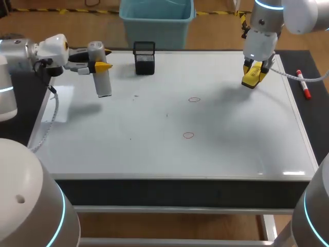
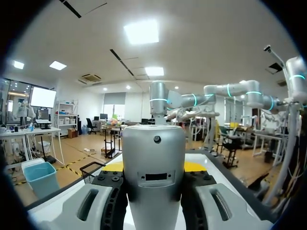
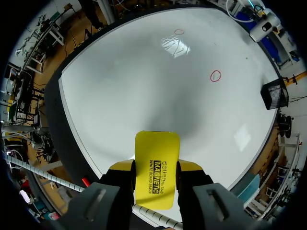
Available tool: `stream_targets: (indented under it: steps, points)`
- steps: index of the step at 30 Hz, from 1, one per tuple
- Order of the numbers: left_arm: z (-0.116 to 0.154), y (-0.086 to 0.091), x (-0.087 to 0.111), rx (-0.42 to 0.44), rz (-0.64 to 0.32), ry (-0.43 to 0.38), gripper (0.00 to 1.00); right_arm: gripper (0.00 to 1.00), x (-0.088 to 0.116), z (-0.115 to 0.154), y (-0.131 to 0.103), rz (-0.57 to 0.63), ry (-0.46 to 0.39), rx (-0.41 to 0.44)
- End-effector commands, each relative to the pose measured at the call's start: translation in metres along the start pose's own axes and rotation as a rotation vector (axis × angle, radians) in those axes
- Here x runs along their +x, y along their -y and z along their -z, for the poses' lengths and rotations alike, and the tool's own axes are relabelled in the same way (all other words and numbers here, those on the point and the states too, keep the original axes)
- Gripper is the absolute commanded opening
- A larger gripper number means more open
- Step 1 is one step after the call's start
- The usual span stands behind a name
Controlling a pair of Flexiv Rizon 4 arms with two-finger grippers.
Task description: Pick up the inspection probe, press it on each red-marked spot on the whiteboard one by one, put down the probe, pick up the eraser, and wipe off all the red marks.
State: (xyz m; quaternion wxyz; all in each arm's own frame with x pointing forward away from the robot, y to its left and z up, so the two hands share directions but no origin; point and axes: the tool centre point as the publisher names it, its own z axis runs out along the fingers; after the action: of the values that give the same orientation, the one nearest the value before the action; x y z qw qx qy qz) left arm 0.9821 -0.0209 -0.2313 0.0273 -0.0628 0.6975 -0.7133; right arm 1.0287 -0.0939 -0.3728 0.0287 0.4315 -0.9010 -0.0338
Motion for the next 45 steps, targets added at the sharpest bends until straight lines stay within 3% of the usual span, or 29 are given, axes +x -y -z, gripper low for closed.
stream_targets:
  steps: [1,4,7,13,19,26,31,38,45]
  points:
    - [-0.001,0.003,0.003,-0.003,-0.001,0.015,0.00,0.00,0.000,0.001,0.001,0.002,-0.004,0.002]
    - [-0.001,0.003,0.003,-0.003,-0.001,0.015,0.00,0.00,0.000,0.001,0.001,0.002,-0.004,0.002]
    - [-0.001,0.003,0.003,-0.003,-0.001,0.015,0.00,0.00,-0.020,0.004,-0.021,0.091,-0.029,0.010]
    - [-0.001,0.003,0.003,-0.003,-0.001,0.015,0.00,0.00,-0.069,0.000,-0.070,0.268,-0.108,0.053]
    - [-0.001,0.003,0.003,-0.003,-0.001,0.015,0.00,0.00,-0.133,-0.006,-0.119,0.467,-0.147,0.085]
    - [-0.001,0.003,0.003,-0.003,-0.001,0.015,0.00,0.00,-0.181,-0.017,-0.152,0.571,-0.151,0.112]
    - [-0.001,0.003,0.003,-0.003,-0.001,0.015,0.00,0.00,-0.190,-0.026,-0.167,0.594,-0.110,0.092]
    - [-0.001,0.003,0.003,-0.003,-0.001,0.015,0.00,0.00,-0.180,-0.042,-0.184,0.590,-0.046,0.044]
    - [-0.001,0.003,0.003,-0.003,-0.001,0.015,0.00,0.00,-0.170,-0.055,-0.179,0.594,-0.023,-0.001]
